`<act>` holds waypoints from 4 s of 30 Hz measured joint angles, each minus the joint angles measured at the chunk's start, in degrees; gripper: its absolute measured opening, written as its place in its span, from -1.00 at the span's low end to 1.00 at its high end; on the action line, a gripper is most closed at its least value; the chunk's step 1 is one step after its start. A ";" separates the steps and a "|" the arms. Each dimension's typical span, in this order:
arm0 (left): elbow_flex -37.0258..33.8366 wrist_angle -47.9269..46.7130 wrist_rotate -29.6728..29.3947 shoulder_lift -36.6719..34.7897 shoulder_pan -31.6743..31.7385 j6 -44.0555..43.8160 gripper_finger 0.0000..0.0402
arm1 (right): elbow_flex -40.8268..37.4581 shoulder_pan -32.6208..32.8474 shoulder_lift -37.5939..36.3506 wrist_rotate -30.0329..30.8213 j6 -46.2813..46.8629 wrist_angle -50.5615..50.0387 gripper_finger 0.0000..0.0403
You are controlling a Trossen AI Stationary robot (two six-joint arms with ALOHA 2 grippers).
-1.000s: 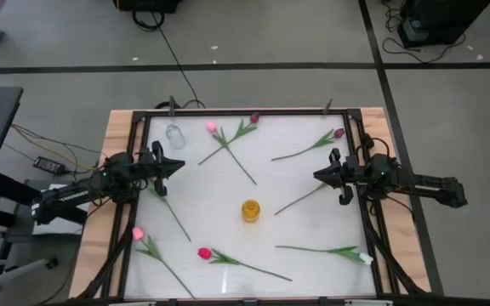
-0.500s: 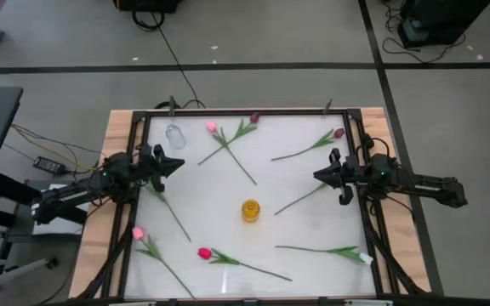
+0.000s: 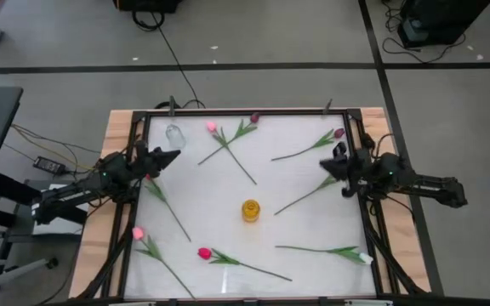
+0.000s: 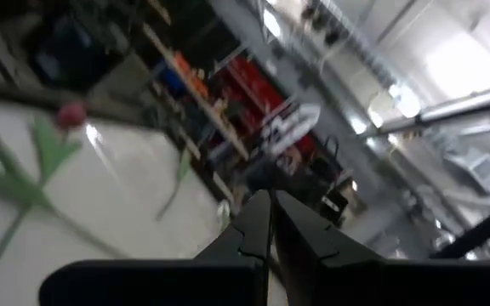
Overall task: Sort flowers into vase by color
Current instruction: Put the top white tulip into the yellow flower vase
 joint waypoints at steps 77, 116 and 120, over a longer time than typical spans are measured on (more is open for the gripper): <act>36.02 -26.69 5.28 49.96 3.02 32.58 -0.41 | 34.76 0.22 66.37 0.45 98.18 -69.48 0.09; 36.02 -15.40 4.10 49.94 2.95 28.25 -0.41 | 45.11 3.71 71.80 27.95 42.11 -42.26 -0.94; 36.02 -13.85 4.10 49.90 2.95 28.25 -0.41 | 48.28 5.31 71.78 29.24 24.41 -32.02 -0.94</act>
